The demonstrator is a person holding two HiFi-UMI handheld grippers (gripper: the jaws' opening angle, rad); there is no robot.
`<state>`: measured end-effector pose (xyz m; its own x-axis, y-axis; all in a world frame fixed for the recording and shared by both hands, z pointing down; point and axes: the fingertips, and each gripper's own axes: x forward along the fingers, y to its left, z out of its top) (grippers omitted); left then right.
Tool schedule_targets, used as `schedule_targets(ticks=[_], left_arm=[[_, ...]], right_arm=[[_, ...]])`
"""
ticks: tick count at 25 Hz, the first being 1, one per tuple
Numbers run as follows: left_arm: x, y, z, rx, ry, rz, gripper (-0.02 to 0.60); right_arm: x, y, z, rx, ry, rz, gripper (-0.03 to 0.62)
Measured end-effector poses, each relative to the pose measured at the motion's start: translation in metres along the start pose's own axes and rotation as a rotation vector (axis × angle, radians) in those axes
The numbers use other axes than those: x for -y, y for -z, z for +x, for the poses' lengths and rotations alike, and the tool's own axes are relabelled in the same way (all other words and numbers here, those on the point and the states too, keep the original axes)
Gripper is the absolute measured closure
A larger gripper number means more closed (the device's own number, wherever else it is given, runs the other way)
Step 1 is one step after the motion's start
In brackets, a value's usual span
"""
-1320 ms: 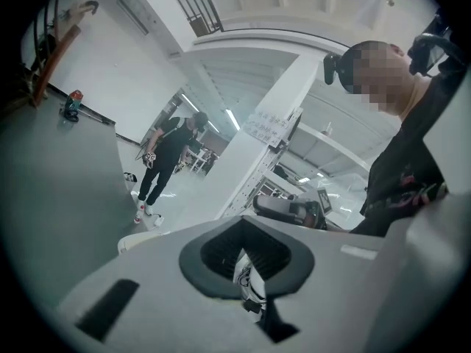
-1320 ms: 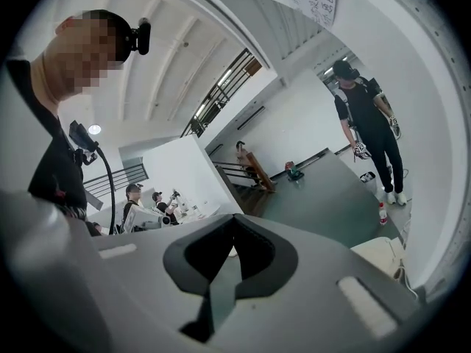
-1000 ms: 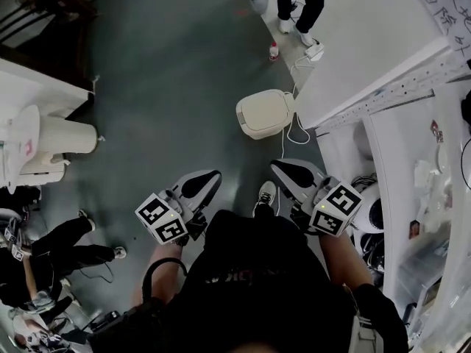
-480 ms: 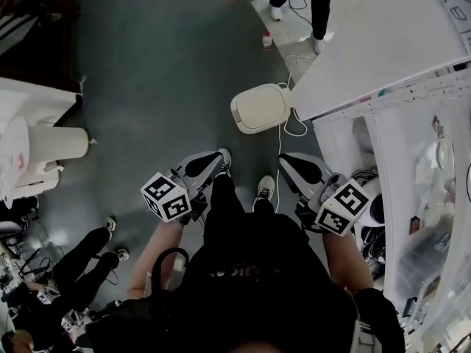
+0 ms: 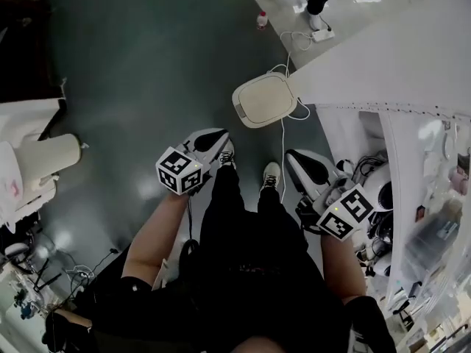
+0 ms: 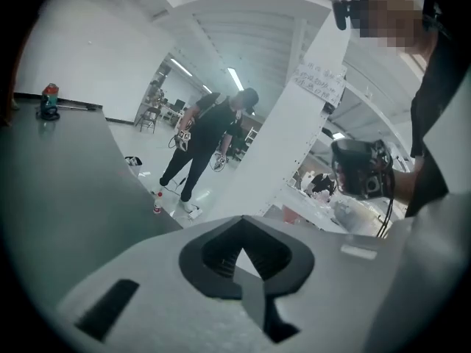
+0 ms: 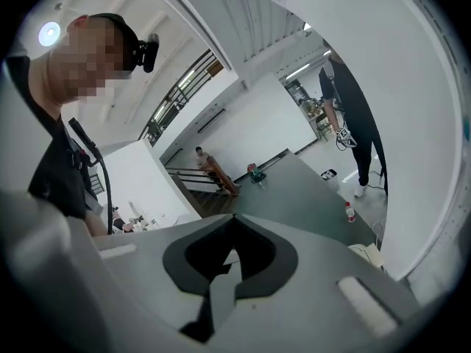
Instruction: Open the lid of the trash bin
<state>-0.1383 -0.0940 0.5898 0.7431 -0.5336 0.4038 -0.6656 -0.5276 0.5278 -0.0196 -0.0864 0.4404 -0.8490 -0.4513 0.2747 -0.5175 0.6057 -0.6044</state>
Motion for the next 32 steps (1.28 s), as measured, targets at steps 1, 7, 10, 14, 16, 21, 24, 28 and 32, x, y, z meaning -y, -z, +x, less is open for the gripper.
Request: schedule_targets(ticks=[1,7,10,14,16,21,24,28,32], left_arm=[[-0.012,0.003,0.007,-0.013,0.003,-0.003,0.578],[-0.080,0.037,0.052,-0.101,0.014,-0.052,0.578],[-0.115,0.059,0.074,-0.148,-0.002,-0.083,0.578],[-0.158,0.092,0.103,-0.199,-0.030,-0.146,0.578],[-0.171,0.112,0.112,-0.229,-0.041,-0.173,0.577],[-0.197,0.162,0.132,-0.296,-0.062,-0.227,0.554],[-0.209,0.184,0.145,-0.309,-0.076,-0.268,0.536],[-0.223,0.213,0.162,-0.308,-0.108,-0.357,0.496],[-0.237,0.235,0.178,-0.299,-0.156,-0.428,0.474]], right_arm=[[0.005,0.000,0.007,0.001,0.010,0.011,0.586],[0.033,0.002,0.043,0.015,0.080,0.044,0.586],[0.048,0.011,0.054,0.012,0.112,0.073,0.586],[0.074,0.026,0.066,0.000,0.152,0.116,0.586],[0.081,0.037,0.070,-0.008,0.164,0.135,0.586],[0.100,0.070,0.076,-0.028,0.177,0.192,0.586],[0.110,0.087,0.075,-0.044,0.186,0.208,0.586],[0.121,0.111,0.066,-0.060,0.199,0.229,0.586],[0.133,0.134,0.056,-0.076,0.210,0.253,0.586]])
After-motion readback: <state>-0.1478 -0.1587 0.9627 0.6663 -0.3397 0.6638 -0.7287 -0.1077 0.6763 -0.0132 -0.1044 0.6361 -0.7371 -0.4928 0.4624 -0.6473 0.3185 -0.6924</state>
